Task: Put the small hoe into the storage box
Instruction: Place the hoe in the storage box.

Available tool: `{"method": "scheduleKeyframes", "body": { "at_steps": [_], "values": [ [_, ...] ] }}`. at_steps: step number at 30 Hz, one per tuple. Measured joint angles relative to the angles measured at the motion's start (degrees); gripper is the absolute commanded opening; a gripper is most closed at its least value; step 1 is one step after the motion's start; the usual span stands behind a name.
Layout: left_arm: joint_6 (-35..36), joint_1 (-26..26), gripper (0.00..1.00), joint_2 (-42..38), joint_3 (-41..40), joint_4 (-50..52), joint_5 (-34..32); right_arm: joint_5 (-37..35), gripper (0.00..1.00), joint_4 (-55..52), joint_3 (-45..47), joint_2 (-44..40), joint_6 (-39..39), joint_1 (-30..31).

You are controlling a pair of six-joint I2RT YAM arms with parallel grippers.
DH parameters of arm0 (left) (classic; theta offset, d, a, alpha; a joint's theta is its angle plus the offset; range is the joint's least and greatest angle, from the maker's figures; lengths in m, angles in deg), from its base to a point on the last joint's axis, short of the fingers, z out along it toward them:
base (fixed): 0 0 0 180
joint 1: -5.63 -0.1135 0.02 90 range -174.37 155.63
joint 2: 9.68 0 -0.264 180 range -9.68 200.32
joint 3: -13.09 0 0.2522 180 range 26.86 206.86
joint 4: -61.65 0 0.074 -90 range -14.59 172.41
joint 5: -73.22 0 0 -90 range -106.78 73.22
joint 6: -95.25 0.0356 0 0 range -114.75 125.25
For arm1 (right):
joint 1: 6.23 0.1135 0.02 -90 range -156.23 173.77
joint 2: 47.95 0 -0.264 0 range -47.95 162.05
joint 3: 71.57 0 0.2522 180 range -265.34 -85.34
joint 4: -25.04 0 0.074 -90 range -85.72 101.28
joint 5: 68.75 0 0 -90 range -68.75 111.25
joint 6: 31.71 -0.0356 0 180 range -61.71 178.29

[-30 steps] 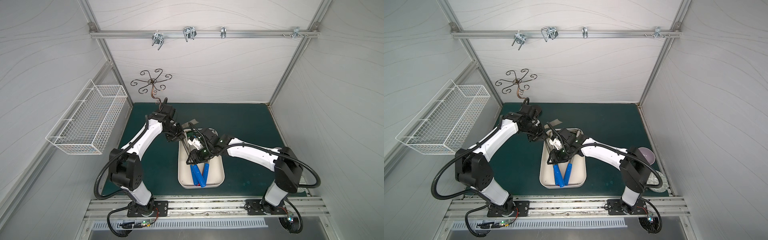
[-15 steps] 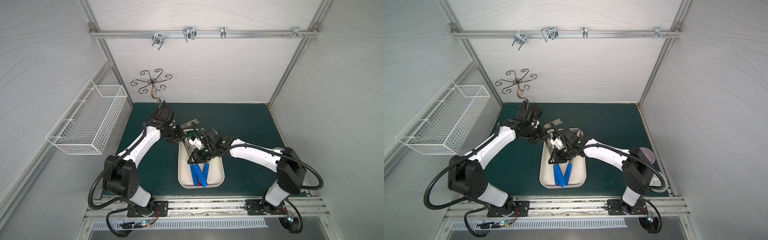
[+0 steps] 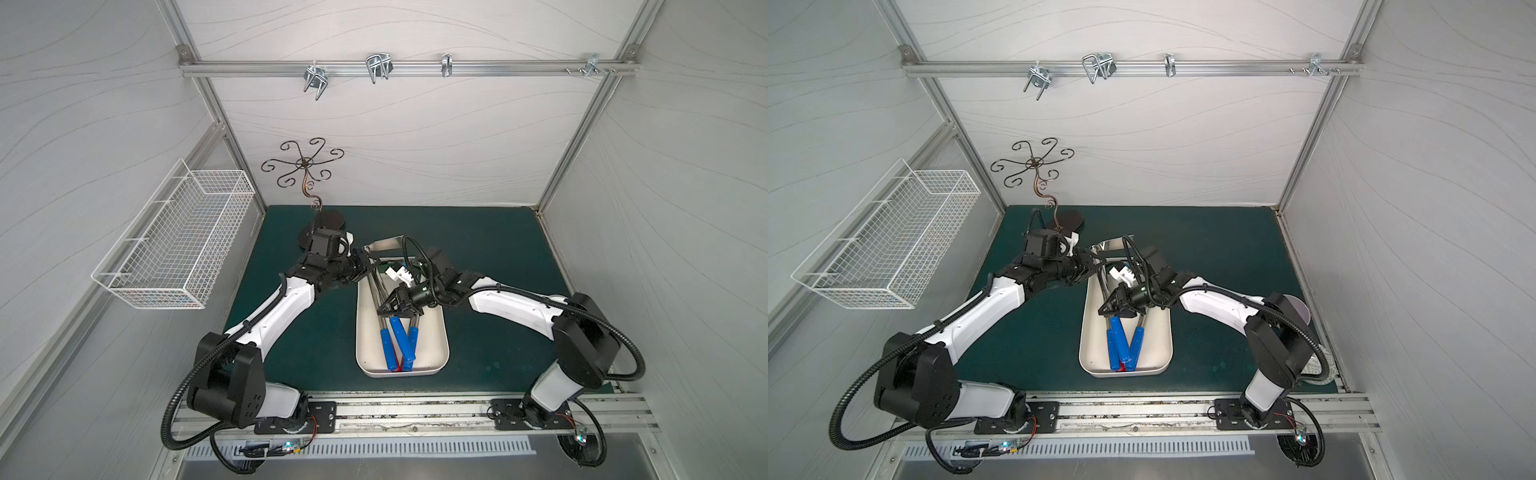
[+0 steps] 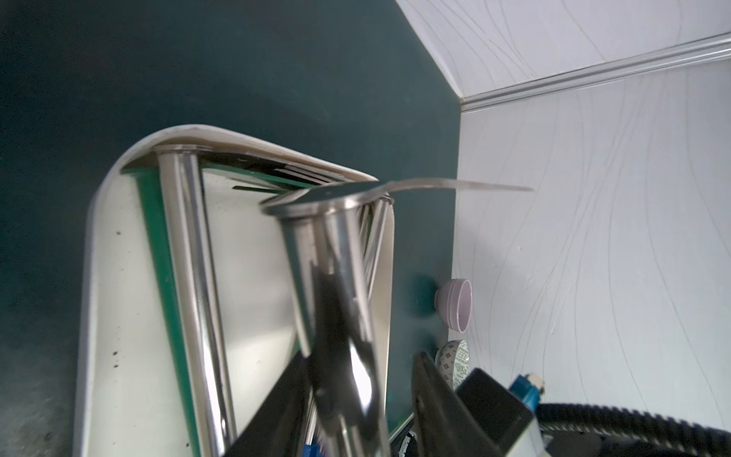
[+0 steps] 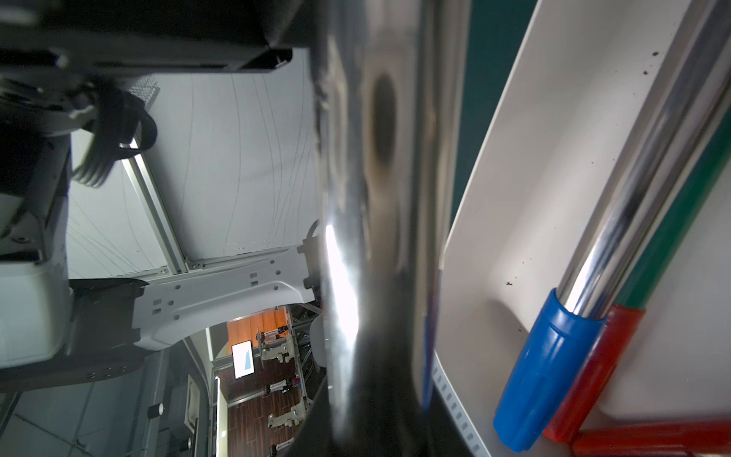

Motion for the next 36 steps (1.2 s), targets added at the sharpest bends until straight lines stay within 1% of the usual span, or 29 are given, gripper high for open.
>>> {"method": "scheduleKeyframes", "body": {
  "at_steps": [2, 5, 9, 11, 12, 16, 18, 20, 21, 22, 24, 28, 31, 36],
  "values": [
    [-0.3, 0.0, 0.43, 0.0, -0.1, -1.0, 0.3, 0.8, 0.00, 1.3, 0.0, 0.0, -0.9, 0.0],
    [-1.0, 0.0, 0.38, 0.3, -0.1, -2.2, 0.7, 1.7, 0.00, 2.9, 0.1, 0.0, -1.5, 0.0],
    [-2.3, 0.0, 0.27, 1.0, -0.5, -4.3, 1.0, 2.5, 0.00, 4.3, 0.3, 0.0, -2.0, -0.2],
    [-4.1, 0.0, 0.22, 1.0, -0.7, -4.8, 1.3, 2.4, 0.00, 5.0, 0.8, 0.1, -2.0, -0.1],
    [-5.2, 0.0, 0.19, 1.0, -0.7, -5.0, 1.6, 2.4, 0.00, 5.5, 1.1, 0.2, -1.6, -0.1],
    [-5.3, 0.0, 0.00, 1.0, -0.7, -5.1, 1.7, 2.8, 0.00, 7.1, 1.7, 0.5, -1.5, -0.1],
    [-5.3, 0.0, 0.00, 1.0, -0.7, -5.2, 1.7, 3.1, 0.00, 7.7, 1.9, 0.6, -1.8, -0.1],
    [-5.3, 0.0, 0.00, 1.0, -0.7, -5.2, 1.7, 3.1, 0.18, 7.9, 2.0, 0.6, -1.9, -0.3],
    [-5.3, 0.0, 0.00, 1.0, -0.7, -5.1, 1.6, 3.2, 0.30, 7.8, 2.0, 0.6, -1.8, -0.7],
    [-5.2, 0.0, 0.00, 0.9, -0.7, -4.8, 1.4, 3.2, 0.38, 7.5, 2.0, 0.5, -1.7, -0.9],
    [-3.5, 0.0, 0.00, 0.6, -0.7, -3.3, 0.7, 2.9, 0.45, 5.7, 2.0, -0.2, -0.9, -1.9],
    [-0.3, 0.0, 0.00, -0.1, -0.1, 3.4, -2.0, 0.4, 0.50, -0.2, 1.3, -4.9, 2.4, -7.0],
    [1.2, -0.1, 0.00, -0.4, 1.1, 7.5, -3.9, -2.4, 0.51, -4.5, -0.4, -8.7, 5.2, -10.8],
    [3.8, -0.1, 0.00, -0.7, 5.2, 15.2, -7.9, -10.4, 0.52, -13.5, -3.8, -15.2, 11.3, -15.5]
  ]
}}
